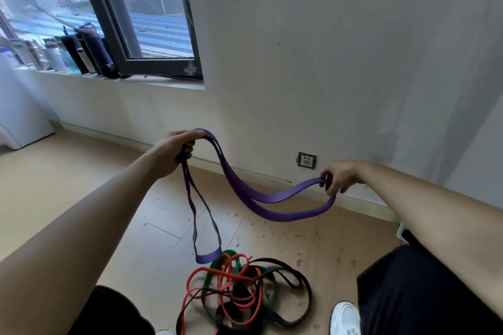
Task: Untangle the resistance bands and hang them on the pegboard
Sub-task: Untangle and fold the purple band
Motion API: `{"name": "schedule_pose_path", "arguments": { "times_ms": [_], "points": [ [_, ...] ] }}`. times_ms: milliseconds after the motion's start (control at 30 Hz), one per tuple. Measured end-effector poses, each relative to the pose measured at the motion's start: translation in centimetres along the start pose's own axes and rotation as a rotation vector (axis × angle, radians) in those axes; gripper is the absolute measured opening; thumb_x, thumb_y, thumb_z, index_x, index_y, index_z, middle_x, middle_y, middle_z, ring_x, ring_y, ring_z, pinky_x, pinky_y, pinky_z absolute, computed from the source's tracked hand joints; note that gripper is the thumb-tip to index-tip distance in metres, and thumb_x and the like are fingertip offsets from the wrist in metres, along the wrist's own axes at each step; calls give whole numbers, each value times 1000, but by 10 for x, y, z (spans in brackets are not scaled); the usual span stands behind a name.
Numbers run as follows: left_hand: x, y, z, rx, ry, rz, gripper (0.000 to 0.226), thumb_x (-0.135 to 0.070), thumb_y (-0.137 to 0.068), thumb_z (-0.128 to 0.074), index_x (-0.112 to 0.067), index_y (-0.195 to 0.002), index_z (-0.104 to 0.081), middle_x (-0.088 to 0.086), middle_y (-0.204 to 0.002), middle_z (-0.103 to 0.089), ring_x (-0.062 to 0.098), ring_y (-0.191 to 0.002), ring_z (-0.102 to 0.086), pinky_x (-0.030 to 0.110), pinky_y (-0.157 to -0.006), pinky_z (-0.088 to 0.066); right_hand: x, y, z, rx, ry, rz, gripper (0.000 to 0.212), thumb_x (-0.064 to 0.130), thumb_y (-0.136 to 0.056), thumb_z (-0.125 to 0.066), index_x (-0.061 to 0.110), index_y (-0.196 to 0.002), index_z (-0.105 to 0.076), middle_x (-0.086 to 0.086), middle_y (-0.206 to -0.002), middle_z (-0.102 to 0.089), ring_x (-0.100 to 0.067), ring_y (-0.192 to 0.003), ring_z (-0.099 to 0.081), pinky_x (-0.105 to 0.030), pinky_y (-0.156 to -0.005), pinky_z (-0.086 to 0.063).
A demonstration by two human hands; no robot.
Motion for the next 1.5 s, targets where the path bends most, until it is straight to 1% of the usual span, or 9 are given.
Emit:
{"name": "schedule_pose_path", "arguments": {
  "times_ms": [133, 267, 433, 600, 833, 933, 1033, 1267, 1500],
  "points": [
    [-11, 0, -16, 38, 10, -48, 34, -45, -65, -89, -19, -83, -76, -8, -64, -39, 7, -57, -34, 24, -60, -30, 8, -5, 0, 0, 81, 27, 27, 2, -84, -76, 17, -103, -66, -10, -107, -72, -24, -96, -68, -34, -82, -58],
    [-16, 0, -33, 55, -71, -76, 46, -37, -77, -86, -4, -103, -67, -10, -58, -43, 8, -57, -37, 23, -62, -34, 29, -5, -8, 86, 46, 79, 50, 8, -86, -78, 9, -133, -61, -15, -130, -66, -24, -113, -65, -38, -106, -50],
    [-17, 3, -59, 114, -297, -133, 59, -46, -77, -85, 4, -102, -69, -4, -65, -48, 12, -62, -41, 24, -63, -38, 109, 25, -4, -37, -344, 413, 66, 25, -85, -80, 15, -144, -50, -2, -137, -57, -17, -120, -59, -25, -97, -51],
    [-25, 11, -84, 228, -449, -189, 24, -26, -88, -76, -6, -96, -67, 6, -79, -58, 14, -68, -52, 24, -66, -45, 176, 45, -8, -130, -521, 681, 55, 23, -86, -80, 12, -136, -58, -5, -126, -67, -19, -113, -68, -32, -98, -56],
    [-34, 28, -62, 332, -591, -217, 28, -22, -89, -73, -6, -111, -69, 18, -95, -68, 23, -84, -64, 35, -81, -55, 202, 51, -2, -384, -299, 776, 41, 29, -87, -80, 11, -121, -67, 2, -103, -70, -12, -92, -70, -17, -76, -57],
    [-38, 36, -60, 300, -741, -318, 28, -25, -90, -72, -8, -112, -71, 17, -94, -71, 31, -85, -69, 43, -78, -58, 213, 52, -4, -406, -153, 790, 40, 34, -86, -79, 14, -119, -67, 6, -98, -69, -10, -89, -68, -17, -74, -55],
    [-41, 41, -64, 279, -835, -430, 27, -22, -91, -71, -5, -112, -71, 11, -92, -73, 26, -82, -70, 43, -77, -58, 214, 53, -3, -378, -136, 765, 35, 32, -89, -76, 15, -119, -68, 9, -94, -68, -8, -85, -67, -18, -70, -53],
    [-19, 39, -67, 232, -763, -341, 35, -15, -82, -82, -8, -113, -66, 4, -98, -75, 15, -91, -74, 41, -88, -61, 205, 61, 12, -326, -310, 761, 29, 16, -92, -73, 3, -118, -68, -12, -102, -72, -24, -88, -71, -34, -74, -63],
    [-15, 38, -81, 160, -427, -320, 30, -14, -91, -73, -9, -119, -67, 6, -106, -76, 19, -101, -74, 34, -90, -60, 186, 78, 34, -354, -503, 771, 29, 17, -92, -73, 11, -120, -67, -9, -103, -71, -25, -94, -71, -42, -81, -63]
  ]
}}
Point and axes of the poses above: each hand's wrist, its own y-axis away from the middle knuckle, its own z-axis out of the back of the hand, x = y × z, the point moved 4 cm from there along -y, towards the middle knuckle
